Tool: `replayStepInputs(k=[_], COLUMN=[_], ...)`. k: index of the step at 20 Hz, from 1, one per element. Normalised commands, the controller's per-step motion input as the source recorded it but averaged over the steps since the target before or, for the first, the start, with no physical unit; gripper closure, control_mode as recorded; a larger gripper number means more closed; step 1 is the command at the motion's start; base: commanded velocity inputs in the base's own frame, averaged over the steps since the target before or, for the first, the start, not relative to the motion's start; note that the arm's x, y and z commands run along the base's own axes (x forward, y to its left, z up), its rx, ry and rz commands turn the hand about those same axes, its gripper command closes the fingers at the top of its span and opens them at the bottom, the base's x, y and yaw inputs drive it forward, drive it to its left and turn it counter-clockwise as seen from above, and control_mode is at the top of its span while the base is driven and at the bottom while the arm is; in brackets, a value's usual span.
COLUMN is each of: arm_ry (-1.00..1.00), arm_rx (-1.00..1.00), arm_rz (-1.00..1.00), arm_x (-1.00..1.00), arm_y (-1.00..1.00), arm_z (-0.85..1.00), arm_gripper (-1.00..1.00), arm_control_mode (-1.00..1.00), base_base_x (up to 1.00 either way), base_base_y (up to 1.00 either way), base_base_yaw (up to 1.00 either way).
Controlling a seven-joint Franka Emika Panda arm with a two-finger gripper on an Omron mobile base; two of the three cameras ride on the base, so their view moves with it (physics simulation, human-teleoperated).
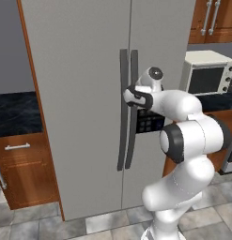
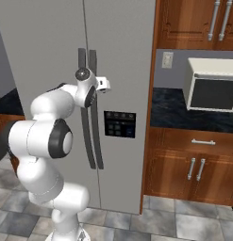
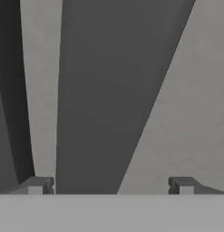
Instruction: Open the freezer door, pick up the ice cube tray from the freezer, and place it on the dining counter.
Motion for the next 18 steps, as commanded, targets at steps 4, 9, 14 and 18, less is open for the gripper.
replayStepInputs(k=[4,9,14,18], arm_ry=[0.0,-0.05,0.0,0.0], arm_rx=[0.1,0.11,0.17,0.16], arm_rz=[0.0,0.0,0.0,0.0], arm_x=[0.46,0.35,0.1,0.05], arm_y=[0.0,0.12,0.25,0.3], arm_z=[-0.14,-0.28,-0.42,-0.22], arm_gripper=[-1.0,-1.0,-1.0,-1.0], arm_control_mode=[-1.0,-1.0,-1.0,-1.0], base_base_x=[0.0,0.0,0.0,0.0], base_base_y=[0.0,0.0,0.0,0.0], base_base_yaw=[0.0,0.0,0.0,0.0])
